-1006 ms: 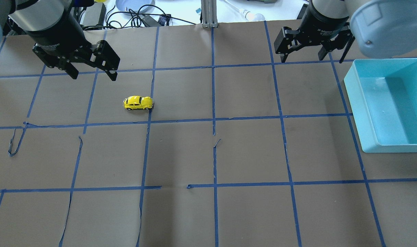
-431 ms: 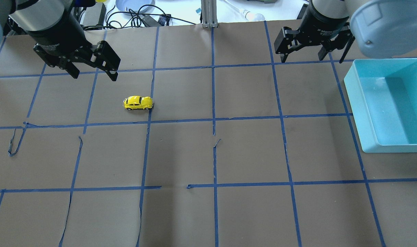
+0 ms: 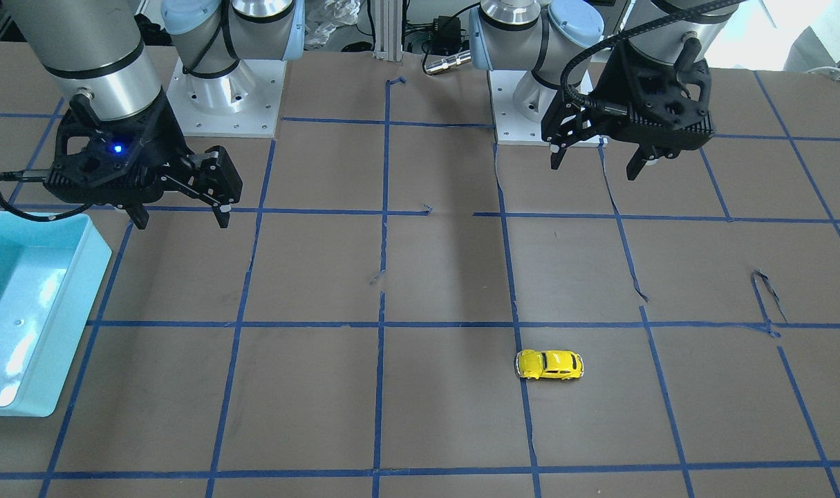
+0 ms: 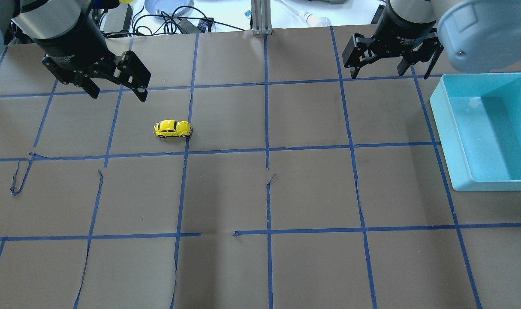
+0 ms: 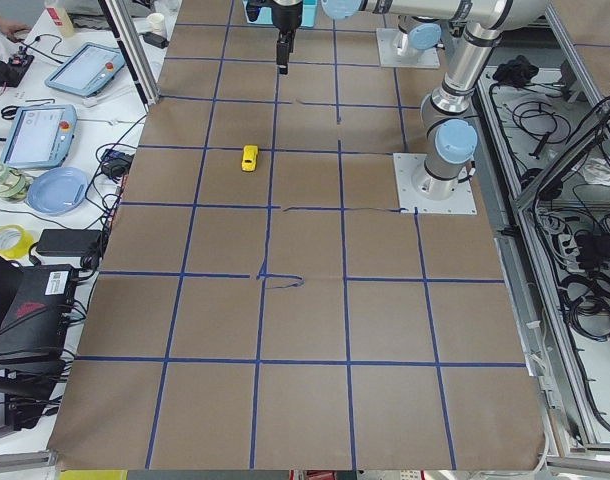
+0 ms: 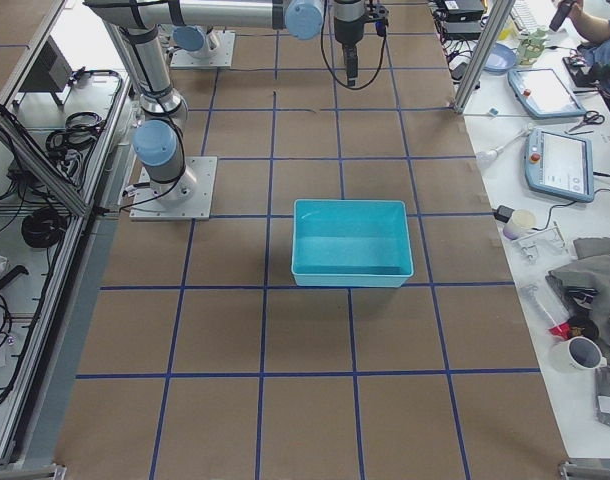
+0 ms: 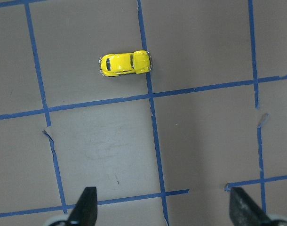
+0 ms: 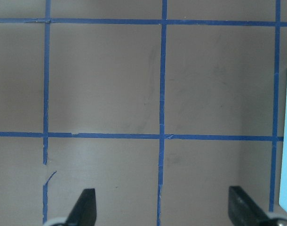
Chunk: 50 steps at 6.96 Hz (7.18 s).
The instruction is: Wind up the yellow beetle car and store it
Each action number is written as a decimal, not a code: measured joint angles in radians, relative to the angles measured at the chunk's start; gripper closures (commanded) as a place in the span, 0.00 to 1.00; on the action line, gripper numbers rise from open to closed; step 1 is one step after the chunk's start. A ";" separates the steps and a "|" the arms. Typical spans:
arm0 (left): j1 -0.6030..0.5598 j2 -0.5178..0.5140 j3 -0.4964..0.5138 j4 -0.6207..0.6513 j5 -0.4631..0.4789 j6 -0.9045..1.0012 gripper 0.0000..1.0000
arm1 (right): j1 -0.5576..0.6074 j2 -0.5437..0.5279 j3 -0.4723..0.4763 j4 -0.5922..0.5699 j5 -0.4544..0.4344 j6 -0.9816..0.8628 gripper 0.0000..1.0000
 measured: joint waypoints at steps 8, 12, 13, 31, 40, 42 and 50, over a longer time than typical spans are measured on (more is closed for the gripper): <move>0.005 0.002 0.000 -0.006 -0.001 0.002 0.00 | 0.000 0.000 0.001 0.000 0.000 0.000 0.00; 0.011 -0.019 0.008 0.011 -0.001 0.100 0.03 | 0.000 0.000 0.001 0.000 -0.001 0.000 0.00; 0.019 -0.049 -0.001 0.040 -0.009 0.208 0.03 | 0.000 0.000 0.002 0.000 -0.001 0.000 0.00; 0.031 -0.521 -0.189 0.705 0.046 1.483 0.13 | 0.000 -0.006 0.020 -0.011 0.000 0.000 0.00; 0.044 -0.539 -0.199 0.713 0.023 1.451 0.86 | 0.002 -0.005 0.019 -0.013 0.000 0.001 0.00; 0.057 -0.537 -0.201 0.712 0.025 1.458 0.95 | 0.002 -0.006 0.020 -0.012 0.000 0.001 0.00; 0.174 -0.514 -0.271 0.770 0.021 1.551 0.95 | 0.002 -0.006 0.020 -0.011 0.000 0.001 0.00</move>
